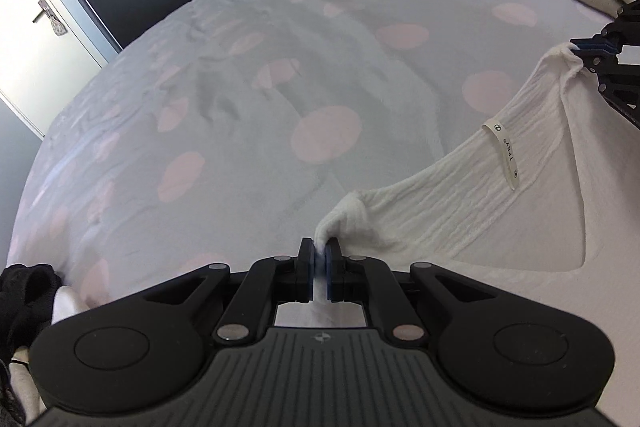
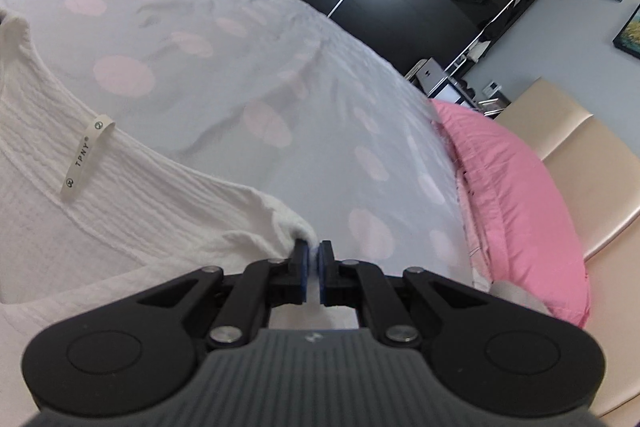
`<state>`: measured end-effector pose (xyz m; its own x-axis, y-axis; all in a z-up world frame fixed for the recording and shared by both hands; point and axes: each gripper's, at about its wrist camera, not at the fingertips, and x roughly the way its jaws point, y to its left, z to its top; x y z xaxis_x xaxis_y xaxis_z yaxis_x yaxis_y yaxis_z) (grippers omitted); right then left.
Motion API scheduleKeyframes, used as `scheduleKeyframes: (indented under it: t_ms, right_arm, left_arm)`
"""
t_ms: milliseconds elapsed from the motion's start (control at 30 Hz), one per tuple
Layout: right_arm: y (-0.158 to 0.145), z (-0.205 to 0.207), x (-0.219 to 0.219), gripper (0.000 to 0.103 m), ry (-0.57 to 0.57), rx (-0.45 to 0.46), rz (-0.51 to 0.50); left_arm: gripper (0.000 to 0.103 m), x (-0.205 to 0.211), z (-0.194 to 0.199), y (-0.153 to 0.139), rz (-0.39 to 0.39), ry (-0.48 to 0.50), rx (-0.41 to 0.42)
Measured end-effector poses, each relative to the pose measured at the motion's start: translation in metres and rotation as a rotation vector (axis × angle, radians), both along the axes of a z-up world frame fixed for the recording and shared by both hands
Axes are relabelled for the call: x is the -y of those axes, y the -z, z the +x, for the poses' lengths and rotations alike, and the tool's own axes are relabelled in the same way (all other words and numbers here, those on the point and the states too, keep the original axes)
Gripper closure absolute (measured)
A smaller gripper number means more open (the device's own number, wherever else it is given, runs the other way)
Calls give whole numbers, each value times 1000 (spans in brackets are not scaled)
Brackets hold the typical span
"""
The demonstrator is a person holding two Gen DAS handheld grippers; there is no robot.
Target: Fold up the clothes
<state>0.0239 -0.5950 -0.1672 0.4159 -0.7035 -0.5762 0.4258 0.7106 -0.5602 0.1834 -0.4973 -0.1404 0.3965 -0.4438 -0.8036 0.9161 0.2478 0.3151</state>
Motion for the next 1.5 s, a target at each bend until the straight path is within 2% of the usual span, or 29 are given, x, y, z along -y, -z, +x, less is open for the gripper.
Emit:
scheduleKeyframes:
  t_ms: [100,200,267,300,333,367,400,533,633,767,933,1067,1200,1267,1367,1500]
  right_arm:
    - [18,3,5,98,7,-19,23]
    - [28,3,11,97,11,-18,83]
    - [31,5,13,96,-1,-28,97]
    - [31,5,13,95,-4,-31,99]
    - [26,2,12,88,-1,-26,104]
    - [19,-2,11,83,3,-20,109]
    - [10,-9,11,72,14,0,126]
    - [-29,-41,12,68,70,81,206]
    - [-59,-76,8,68,107,121,275]
    - [-88,-134,-10,68,147,170,370]
    - [-114,-205,-47,67,184,242,409]
    - [-114,-255,-67,63,245,239,482]
    - [-88,-298,-78,62,326,225,607]
    - [-76,-306,-86,62,345,198,671]
    - [-63,-309,-105,62,288,177,741]
    - [-42,-305,-123,60,295,85,771]
  left_arm:
    - [98,5,4,22,23,-6,-24]
    - [97,4,7,29,20,-27,-42]
    - [89,1,8,25,13,-44,-43]
    - [77,-3,10,20,5,-56,-49]
    - [58,-8,11,14,-6,-67,-58]
    - [49,-14,13,7,-29,-74,-79]
    - [44,-21,14,-2,-54,-83,-101]
    - [44,-53,8,-39,-107,-122,-144]
    - [44,-83,-8,-64,-108,-124,-164]
    - [44,-125,-37,-83,-53,-136,-187]
    - [44,-178,-82,-88,-18,-150,-240]
    - [44,-216,-113,-81,23,-160,-289]
    - [44,-247,-138,-70,51,-184,-340]
    - [44,-256,-144,-65,60,-196,-368]
    - [44,-269,-152,-57,73,-214,-411]
    - [42,-282,-158,-45,81,-248,-481]
